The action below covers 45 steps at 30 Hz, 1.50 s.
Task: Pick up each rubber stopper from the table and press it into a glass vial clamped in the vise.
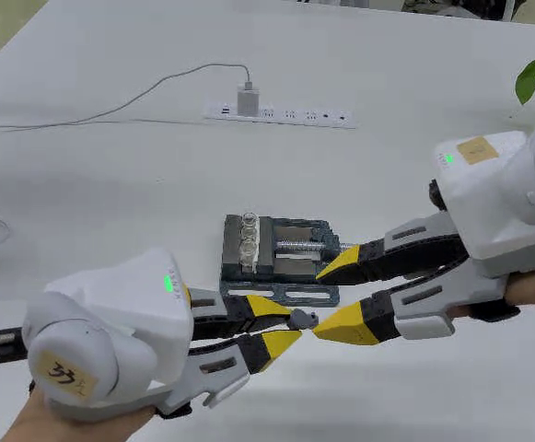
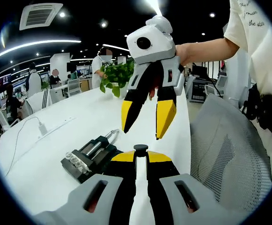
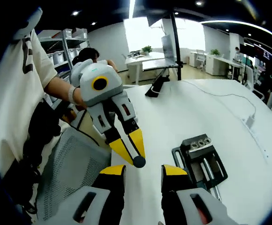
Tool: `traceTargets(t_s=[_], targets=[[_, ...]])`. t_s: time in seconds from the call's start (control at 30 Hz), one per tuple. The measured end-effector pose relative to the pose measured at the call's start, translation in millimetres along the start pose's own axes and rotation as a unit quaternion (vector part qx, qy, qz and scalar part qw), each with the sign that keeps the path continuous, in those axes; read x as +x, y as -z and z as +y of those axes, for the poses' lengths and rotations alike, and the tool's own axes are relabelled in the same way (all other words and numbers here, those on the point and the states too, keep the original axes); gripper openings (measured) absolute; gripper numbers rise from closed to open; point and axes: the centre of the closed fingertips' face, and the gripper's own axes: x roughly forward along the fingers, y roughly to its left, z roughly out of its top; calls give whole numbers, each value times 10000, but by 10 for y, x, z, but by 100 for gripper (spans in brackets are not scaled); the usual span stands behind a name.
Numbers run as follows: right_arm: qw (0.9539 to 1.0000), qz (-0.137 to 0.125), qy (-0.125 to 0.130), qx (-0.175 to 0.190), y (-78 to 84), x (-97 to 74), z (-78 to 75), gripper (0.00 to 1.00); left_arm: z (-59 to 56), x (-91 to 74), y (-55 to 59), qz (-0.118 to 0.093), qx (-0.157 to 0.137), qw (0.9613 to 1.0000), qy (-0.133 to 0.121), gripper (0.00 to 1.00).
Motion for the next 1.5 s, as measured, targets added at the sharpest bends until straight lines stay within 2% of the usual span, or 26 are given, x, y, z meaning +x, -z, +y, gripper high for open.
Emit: traceTargets(t_s=[0.07,0.33,0.6,1.23,1.33,1.5], targets=[[9995,179,-7,-255,28,30,23,23,-13,8,8,22,-1,10000,35,3],[9970,376,-236,-638,40,104,126,14,-69,35,43,102,46,9998,149,3],[9963,381,-334,-691,4,134,183,11,-83,49,27,58,16,9999,149,3],[9914,716,-459,-999,65,165,230,10,-126,52,53,103,-15,9997,235,3],[9892,816,-437,-1137,78,172,228,8,-139,58,60,128,-2,9996,257,3],[9889,882,-436,-1117,92,177,228,8,-149,67,72,155,-2,9996,249,3]])
